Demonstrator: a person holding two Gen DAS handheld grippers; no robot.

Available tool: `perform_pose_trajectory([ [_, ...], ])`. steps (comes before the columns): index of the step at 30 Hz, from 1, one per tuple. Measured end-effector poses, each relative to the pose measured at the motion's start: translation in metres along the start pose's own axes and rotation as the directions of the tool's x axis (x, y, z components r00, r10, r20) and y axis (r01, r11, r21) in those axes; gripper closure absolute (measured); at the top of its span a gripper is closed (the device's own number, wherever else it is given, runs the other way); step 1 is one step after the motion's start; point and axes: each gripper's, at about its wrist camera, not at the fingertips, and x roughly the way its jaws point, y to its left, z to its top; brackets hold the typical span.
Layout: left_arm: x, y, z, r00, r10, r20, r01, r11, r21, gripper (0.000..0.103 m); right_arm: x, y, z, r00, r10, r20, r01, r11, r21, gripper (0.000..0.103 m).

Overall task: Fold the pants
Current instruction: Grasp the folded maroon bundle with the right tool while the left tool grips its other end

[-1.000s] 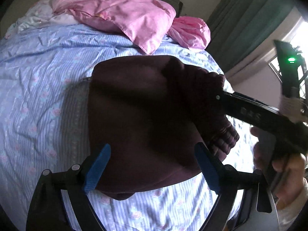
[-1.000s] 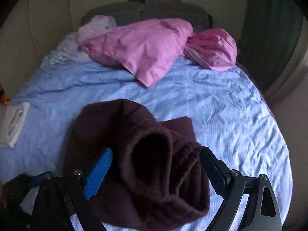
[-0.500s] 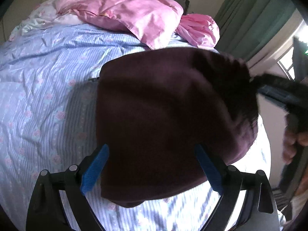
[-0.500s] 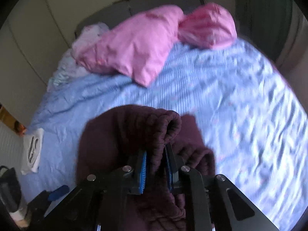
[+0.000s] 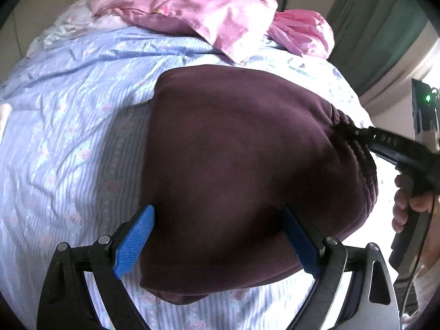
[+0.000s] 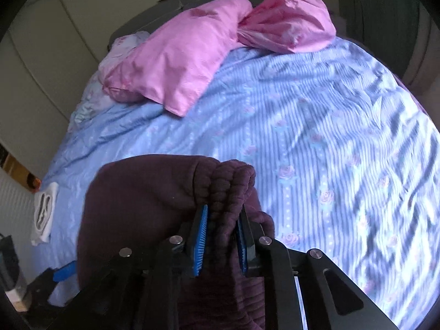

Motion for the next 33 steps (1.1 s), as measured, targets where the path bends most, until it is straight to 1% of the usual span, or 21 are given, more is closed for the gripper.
perform_pose_trajectory([
  [2,-0.001,0.001,0.001,1.0,0.013,-0.002,-0.013,1.0,-0.013,0.01,0.006,0.0,-0.002,1.0,-0.027,-0.002,0.027,0.999,-0.037,0.082],
  [3,-0.002,0.0,0.001,1.0,0.019,-0.003,-0.019,1.0,-0.017,0.01,0.008,0.001,-0.002,0.999,-0.053,0.005,0.053,0.996,-0.068,0.074],
  [4,-0.004,0.0,0.002,1.0,0.024,-0.004,-0.024,0.999,-0.021,0.01,0.009,0.002,-0.003,0.996,-0.087,0.013,0.088,0.992,-0.091,0.05],
  [5,-0.006,0.0,0.003,1.0,0.028,-0.001,-0.028,0.999,-0.025,0.01,0.01,0.001,-0.003,0.988,-0.152,0.028,0.154,0.982,-0.106,0.037],
  [6,-0.009,-0.001,0.003,1.0,0.027,0.004,-0.027,0.999,-0.024,0.01,0.009,-0.002,-0.002,0.982,-0.185,0.035,0.187,0.977,-0.099,0.019],
  [7,-0.013,-0.002,0.004,1.0,0.028,0.013,-0.028,0.999,-0.019,0.01,0.006,-0.006,0.0,0.984,-0.176,0.028,0.178,0.981,-0.076,0.016],
  [9,-0.019,-0.004,0.005,0.999,0.034,0.029,-0.034,0.999,-0.005,0.01,0.001,-0.015,0.003,0.991,-0.136,0.01,0.137,0.99,-0.03,0.016],
  [10,-0.022,-0.005,0.005,0.999,0.03,0.033,-0.03,1.0,0.0,0.01,-0.007,-0.015,0.003,0.991,-0.134,0.009,0.134,0.991,-0.006,0.016],
  [11,-0.025,-0.005,0.007,0.999,0.025,0.035,-0.025,1.0,0.002,0.01,-0.013,-0.015,0.001,0.99,-0.141,0.02,0.141,0.99,0.001,0.016],
  [12,-0.027,-0.005,0.008,0.999,0.022,0.037,-0.022,1.0,0.001,0.01,-0.024,-0.011,-0.002,0.986,-0.157,0.049,0.157,0.988,0.004,0.016],
  [14,-0.032,-0.005,0.009,0.999,0.009,0.037,-0.009,1.0,-0.001,0.01,-0.045,0.001,-0.011,0.982,-0.157,0.101,0.159,0.987,-0.005,0.016],
  [17,-0.039,-0.005,0.01,0.999,-0.016,0.036,0.016,1.0,-0.007,0.01,-0.071,0.018,-0.028,0.966,-0.203,0.158,0.207,0.978,-0.011,0.014],
  [19,-0.043,-0.003,0.008,0.999,-0.024,0.036,0.025,1.0,-0.007,0.01,-0.083,0.021,-0.04,0.961,-0.219,0.167,0.223,0.975,-0.005,0.014],
  [21,-0.047,-0.001,0.006,0.999,-0.036,0.032,0.036,0.999,-0.003,0.01,-0.093,0.021,-0.053,0.961,-0.217,0.173,0.217,0.976,0.022,0.014],
  [22,-0.049,0.0,0.005,0.999,-0.036,0.033,0.036,0.999,0.0,0.01,-0.096,0.02,-0.058,0.961,-0.215,0.172,0.211,0.977,0.041,0.006],
  [23,-0.051,0.002,0.003,0.999,-0.032,0.032,0.032,0.999,0.007,0.01,-0.099,0.017,-0.065,0.963,-0.212,0.166,0.202,0.977,0.074,0.0],
  [26,-0.052,0.011,-0.005,0.999,-0.022,0.023,0.021,1.0,0.016,0.01,-0.102,0.005,-0.089,0.97,-0.178,0.165,0.146,0.971,0.19,0.0],
  [29,-0.051,0.021,-0.011,1.0,-0.007,0.015,0.007,1.0,0.022,0.01,-0.094,-0.005,-0.107,0.983,-0.086,0.163,0.031,0.949,0.315,0.0],
  [30,-0.05,0.024,-0.013,1.0,-0.006,0.011,0.006,1.0,0.021,0.01,-0.09,-0.007,-0.112,0.983,-0.057,0.172,-0.006,0.94,0.342,0.0],
  [33,-0.047,0.036,-0.018,1.0,-0.005,-0.001,0.005,1.0,0.005,0.01,-0.07,-0.009,-0.122,0.985,-0.003,0.17,-0.066,0.916,0.397,0.0],
])
